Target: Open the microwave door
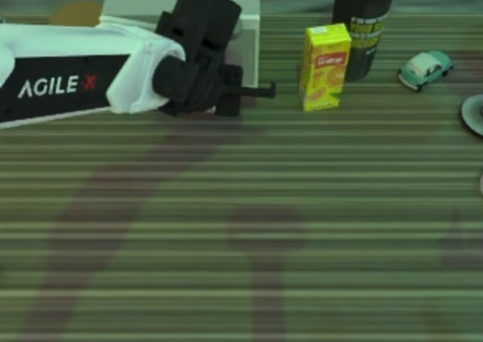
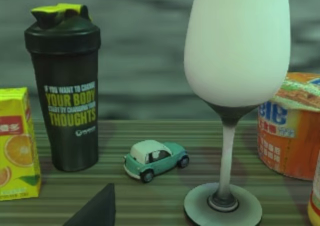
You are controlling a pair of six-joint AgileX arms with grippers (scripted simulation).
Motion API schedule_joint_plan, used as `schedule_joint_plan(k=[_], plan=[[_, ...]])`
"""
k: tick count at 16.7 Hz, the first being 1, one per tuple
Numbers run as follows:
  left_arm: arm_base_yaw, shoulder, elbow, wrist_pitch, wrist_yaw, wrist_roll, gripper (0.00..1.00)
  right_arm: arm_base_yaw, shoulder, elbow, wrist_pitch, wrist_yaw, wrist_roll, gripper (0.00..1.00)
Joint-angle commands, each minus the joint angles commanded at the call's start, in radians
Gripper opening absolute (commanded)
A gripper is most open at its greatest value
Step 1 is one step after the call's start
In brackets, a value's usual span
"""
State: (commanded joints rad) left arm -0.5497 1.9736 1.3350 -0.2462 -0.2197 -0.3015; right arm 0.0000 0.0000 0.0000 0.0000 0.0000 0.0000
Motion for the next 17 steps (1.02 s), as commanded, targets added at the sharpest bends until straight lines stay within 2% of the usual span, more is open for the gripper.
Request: schedule_joint_plan(k=[3, 11, 17], plan=[[0.000, 0.000, 0.000, 0.000, 0.000, 0.000, 0.00, 0.000, 0.000, 0.000, 0.000, 0.000, 0.000, 1.00], [0.014, -0.041, -0.056, 0.031, 0.047, 0.058, 0.00, 0.000, 0.000, 0.000, 0.000, 0.000, 0.000, 1.00], [0.015, -0.042, -0.062, 0.032, 0.050, 0.062, 0.00, 0.000, 0.000, 0.000, 0.000, 0.000, 0.000, 1.00]])
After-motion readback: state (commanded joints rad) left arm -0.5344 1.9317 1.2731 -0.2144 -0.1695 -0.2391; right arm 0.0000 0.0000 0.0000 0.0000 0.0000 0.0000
